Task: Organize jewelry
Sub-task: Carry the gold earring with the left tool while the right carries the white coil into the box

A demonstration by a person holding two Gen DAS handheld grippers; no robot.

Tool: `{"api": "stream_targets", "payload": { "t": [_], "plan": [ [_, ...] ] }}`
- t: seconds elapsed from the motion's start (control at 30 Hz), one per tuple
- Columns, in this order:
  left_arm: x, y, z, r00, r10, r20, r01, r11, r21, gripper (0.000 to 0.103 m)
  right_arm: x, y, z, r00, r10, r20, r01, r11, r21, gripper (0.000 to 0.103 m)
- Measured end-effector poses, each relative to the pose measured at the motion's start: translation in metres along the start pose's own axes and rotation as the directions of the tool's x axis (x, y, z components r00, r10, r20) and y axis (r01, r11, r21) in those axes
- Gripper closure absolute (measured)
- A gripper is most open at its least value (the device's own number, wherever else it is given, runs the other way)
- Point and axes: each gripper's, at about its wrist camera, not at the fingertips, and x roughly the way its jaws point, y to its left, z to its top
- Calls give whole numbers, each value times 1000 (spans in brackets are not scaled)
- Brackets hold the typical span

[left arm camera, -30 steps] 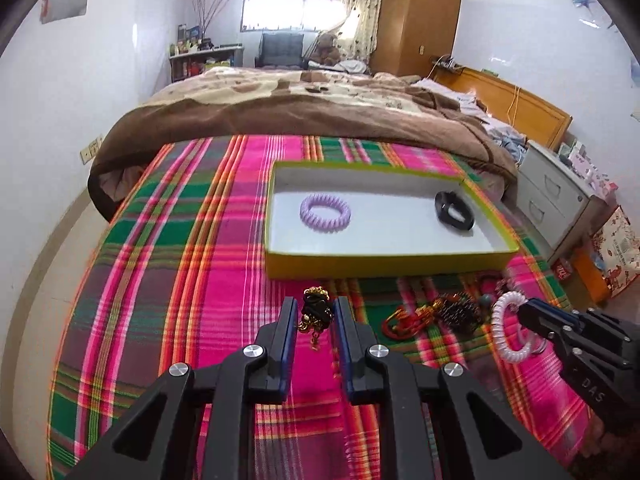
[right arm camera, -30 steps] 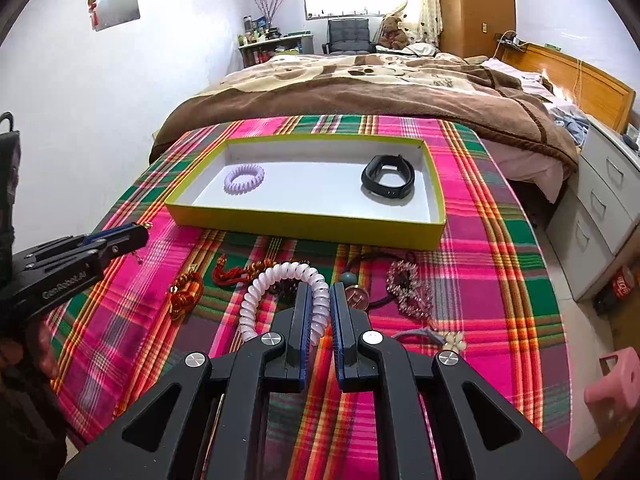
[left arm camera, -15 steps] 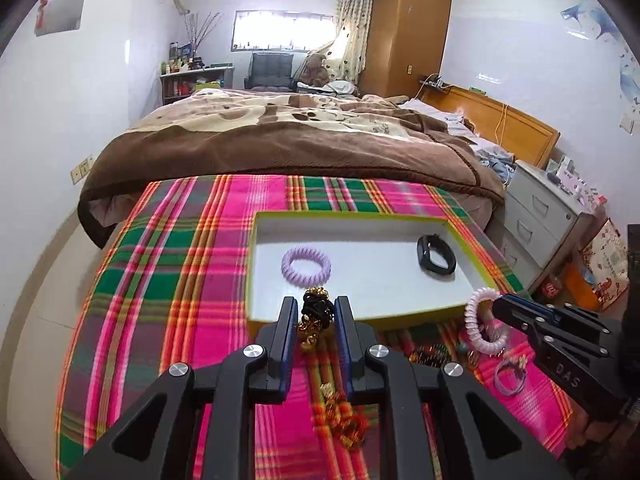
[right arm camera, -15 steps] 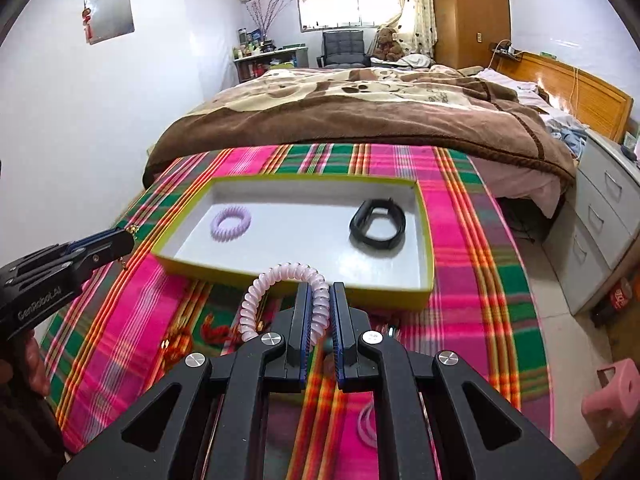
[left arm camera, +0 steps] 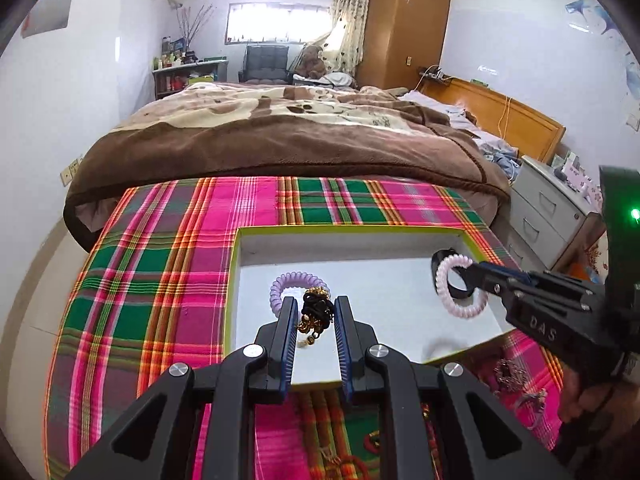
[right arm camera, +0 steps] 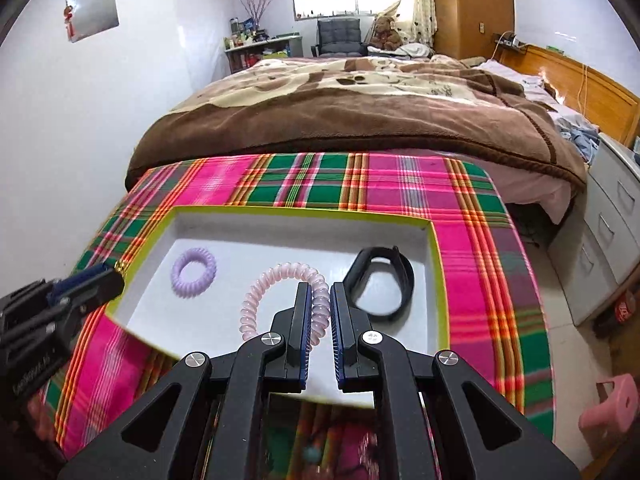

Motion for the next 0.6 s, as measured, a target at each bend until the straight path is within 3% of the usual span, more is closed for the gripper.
{"api": "stream_targets", "payload": {
  "t": [0.6],
  "plan": [
    [40, 7, -13, 994, 13, -104, -11, 1000, 20, 84, 58, -3, 19, 996, -32, -78, 31, 999, -10, 93]
  ]
}}
